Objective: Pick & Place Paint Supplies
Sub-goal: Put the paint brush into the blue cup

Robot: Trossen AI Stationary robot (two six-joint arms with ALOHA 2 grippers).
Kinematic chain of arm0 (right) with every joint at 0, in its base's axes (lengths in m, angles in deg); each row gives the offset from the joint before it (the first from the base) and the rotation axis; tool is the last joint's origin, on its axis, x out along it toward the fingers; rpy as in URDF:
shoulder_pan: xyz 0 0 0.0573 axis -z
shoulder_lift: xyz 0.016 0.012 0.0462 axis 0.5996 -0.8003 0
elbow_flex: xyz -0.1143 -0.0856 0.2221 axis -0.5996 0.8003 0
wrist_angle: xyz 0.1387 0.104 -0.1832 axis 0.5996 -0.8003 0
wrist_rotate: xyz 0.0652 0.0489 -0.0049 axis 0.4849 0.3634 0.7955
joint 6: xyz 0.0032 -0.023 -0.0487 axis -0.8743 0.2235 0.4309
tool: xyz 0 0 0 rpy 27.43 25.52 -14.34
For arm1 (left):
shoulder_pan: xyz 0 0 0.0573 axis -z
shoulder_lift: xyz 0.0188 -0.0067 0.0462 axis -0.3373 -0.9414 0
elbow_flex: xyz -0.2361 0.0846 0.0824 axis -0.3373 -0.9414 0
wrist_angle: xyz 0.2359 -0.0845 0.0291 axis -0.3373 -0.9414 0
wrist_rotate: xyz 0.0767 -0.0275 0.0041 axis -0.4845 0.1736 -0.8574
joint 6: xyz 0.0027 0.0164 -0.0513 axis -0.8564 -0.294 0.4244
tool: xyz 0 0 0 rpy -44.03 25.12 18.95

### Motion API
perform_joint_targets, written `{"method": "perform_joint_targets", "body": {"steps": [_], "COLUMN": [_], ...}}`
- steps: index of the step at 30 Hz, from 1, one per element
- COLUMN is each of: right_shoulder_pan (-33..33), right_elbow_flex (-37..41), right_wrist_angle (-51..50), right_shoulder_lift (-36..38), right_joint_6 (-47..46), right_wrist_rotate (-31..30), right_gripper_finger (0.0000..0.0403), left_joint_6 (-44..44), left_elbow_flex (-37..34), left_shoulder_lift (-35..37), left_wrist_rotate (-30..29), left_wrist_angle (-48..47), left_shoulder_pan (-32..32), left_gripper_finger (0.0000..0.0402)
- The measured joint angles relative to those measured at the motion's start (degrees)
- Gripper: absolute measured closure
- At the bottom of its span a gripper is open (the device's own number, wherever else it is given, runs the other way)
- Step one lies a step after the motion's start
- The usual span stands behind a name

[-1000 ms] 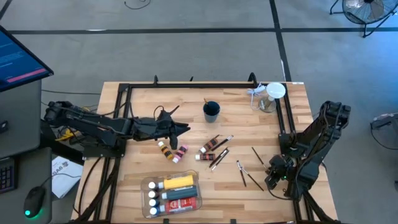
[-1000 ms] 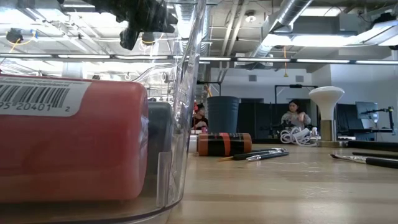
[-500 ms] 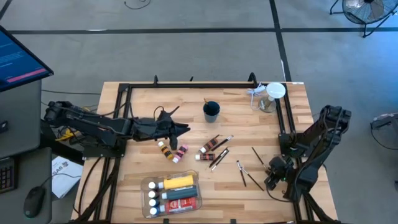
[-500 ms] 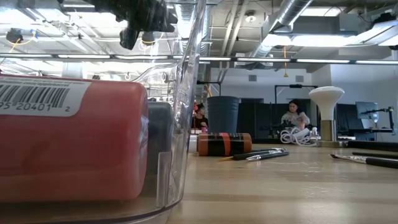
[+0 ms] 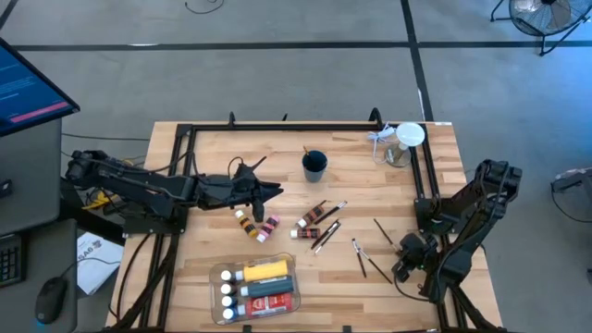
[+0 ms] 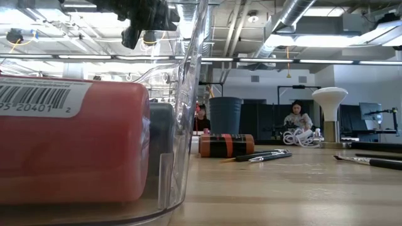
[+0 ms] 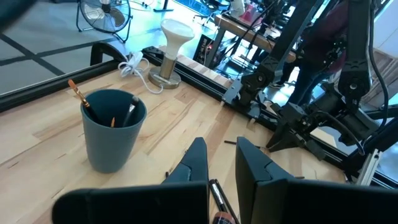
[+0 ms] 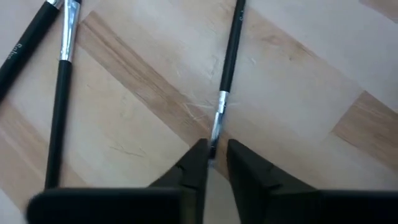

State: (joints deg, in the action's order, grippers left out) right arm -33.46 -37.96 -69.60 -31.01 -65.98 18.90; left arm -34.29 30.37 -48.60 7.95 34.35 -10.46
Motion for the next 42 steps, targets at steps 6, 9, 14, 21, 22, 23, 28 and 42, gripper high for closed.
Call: {"method": "perform_joint_targets", "body": {"steps": [6, 9, 14, 21, 22, 23, 28, 42], "right_shoulder_pan": [0.00, 0.00, -0.01, 1.04, 1.27, 1.76, 5.42, 25.03], "right_elbow_flex": [0.00, -0.28, -3.20, -7.34, -7.85, -8.33, -9.90, -16.14], "right_wrist_angle": [0.41, 0.13, -3.92, -14.16, -15.53, -16.76, -19.69, -26.41], "right_shoulder_lift": [0.00, -0.05, 0.49, 5.21, 6.09, 7.11, 12.13, 24.12], "right_joint_6": [-0.20, -0.20, -0.63, 0.53, 0.73, 1.17, 5.04, 28.55], "right_wrist_rotate": [0.17, 0.43, 3.67, 3.51, 3.51, 3.26, 4.00, 5.37], "right_gripper_finger": [0.0394, 0.0398, 0.0402, 0.0402, 0.0403, 0.0403, 0.0403, 0.0403], "left_joint_6": [0.00, 0.00, 0.02, 0.42, 0.51, 0.73, 3.39, 17.20], "left_elbow_flex": [0.00, 0.00, 0.00, 0.00, 0.00, 0.00, 0.00, 0.00], "left_shoulder_lift": [0.00, 0.00, 0.00, 0.00, 0.00, 0.00, 0.00, 0.00], "left_wrist_rotate": [0.00, 0.00, 0.00, 0.42, 0.45, 0.46, 1.07, 7.08], "left_wrist_angle": [0.37, 0.37, 0.51, 0.88, 0.92, 0.94, 0.92, 1.75], "left_shoulder_pan": [0.10, 0.20, 0.20, 1.17, 1.51, 1.89, 3.58, 7.54], "left_gripper_finger": [0.0402, 0.0402, 0.0402, 0.0402, 0.0402, 0.0402, 0.0402, 0.0402]}}
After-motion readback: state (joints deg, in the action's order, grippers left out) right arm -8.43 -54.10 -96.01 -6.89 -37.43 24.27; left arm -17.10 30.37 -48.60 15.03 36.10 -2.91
